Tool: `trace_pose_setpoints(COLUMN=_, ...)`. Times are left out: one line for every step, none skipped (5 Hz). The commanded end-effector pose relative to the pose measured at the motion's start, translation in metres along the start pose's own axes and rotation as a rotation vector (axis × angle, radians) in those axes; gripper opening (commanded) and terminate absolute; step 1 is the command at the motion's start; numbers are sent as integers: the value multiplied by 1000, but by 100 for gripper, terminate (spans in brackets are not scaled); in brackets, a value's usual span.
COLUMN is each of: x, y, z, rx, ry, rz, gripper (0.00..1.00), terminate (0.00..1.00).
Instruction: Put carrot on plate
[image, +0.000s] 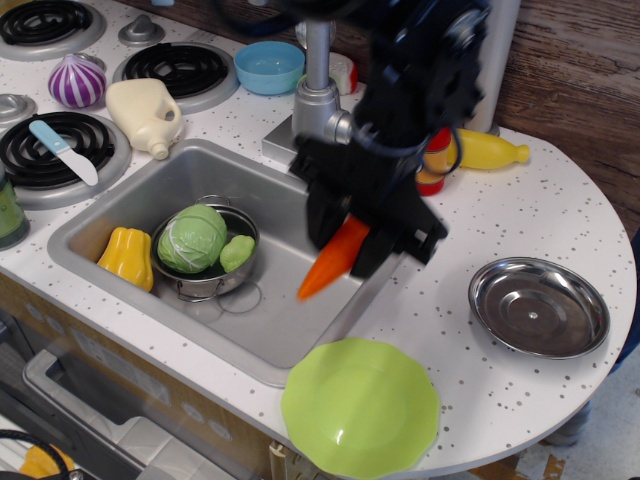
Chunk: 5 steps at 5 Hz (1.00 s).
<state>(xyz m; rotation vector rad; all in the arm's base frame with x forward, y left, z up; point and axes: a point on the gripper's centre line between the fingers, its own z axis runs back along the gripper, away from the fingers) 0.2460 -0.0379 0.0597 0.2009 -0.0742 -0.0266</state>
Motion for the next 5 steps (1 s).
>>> trace_pose_setpoints(x=-27, y=-13, z=-4, rx=-38, ry=-51, rz=87, gripper=0, terminate=0)
trace_pose_setpoints(x=-39, y=-24, z=-11, rx=-72, ry=-58, rz=98, gripper=0, terminate=0)
trace_pose_setpoints(x=-48, y=-43, z=-14, rx=-111, ry=-99, rz=116, gripper=0, terminate=0)
trace_pose_setpoints(x=-45, y=-43, z=-12, rx=-132, ry=-96, rz=83, gripper=0, terminate=0)
trace_pose_setpoints(x=-44, y=-49, z=-7, rx=-158, ry=-103, rz=102, gripper=100, terminate=100)
